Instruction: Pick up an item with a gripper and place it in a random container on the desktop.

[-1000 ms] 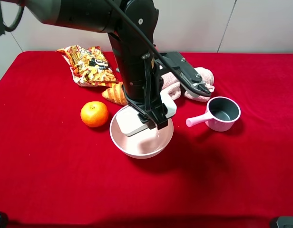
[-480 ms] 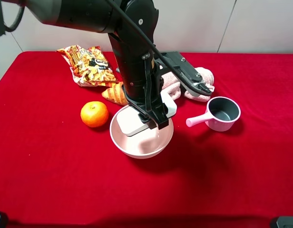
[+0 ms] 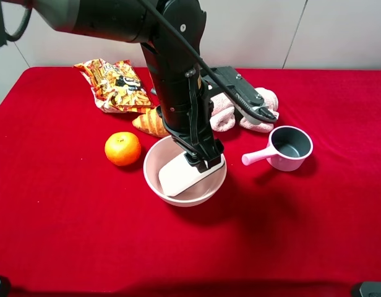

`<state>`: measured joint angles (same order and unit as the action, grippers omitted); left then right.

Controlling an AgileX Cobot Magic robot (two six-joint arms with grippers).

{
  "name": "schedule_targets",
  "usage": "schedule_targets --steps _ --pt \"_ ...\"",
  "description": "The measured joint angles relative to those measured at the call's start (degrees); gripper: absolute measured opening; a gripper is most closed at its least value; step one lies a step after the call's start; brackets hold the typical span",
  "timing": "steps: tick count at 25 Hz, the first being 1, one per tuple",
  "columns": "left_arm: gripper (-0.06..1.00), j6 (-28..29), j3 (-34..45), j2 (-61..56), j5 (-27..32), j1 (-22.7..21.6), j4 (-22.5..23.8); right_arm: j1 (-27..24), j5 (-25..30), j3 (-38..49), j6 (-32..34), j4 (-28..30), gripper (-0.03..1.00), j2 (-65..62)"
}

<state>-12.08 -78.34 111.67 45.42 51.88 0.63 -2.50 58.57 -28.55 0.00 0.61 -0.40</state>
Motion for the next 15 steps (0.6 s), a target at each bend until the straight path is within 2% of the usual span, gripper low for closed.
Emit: schedule_targets --steps 9,15 --pt "0.80 0.00 -0.40 0.00 0.75 0.00 -0.63 0.00 0.00 0.00 0.00 0.00 0.69 0.00" --pt "0.80 0.00 -3.58 -2.88 5.81 0.00 0.01 0.00 0.00 0.00 0.00 0.00 0.69 0.00"
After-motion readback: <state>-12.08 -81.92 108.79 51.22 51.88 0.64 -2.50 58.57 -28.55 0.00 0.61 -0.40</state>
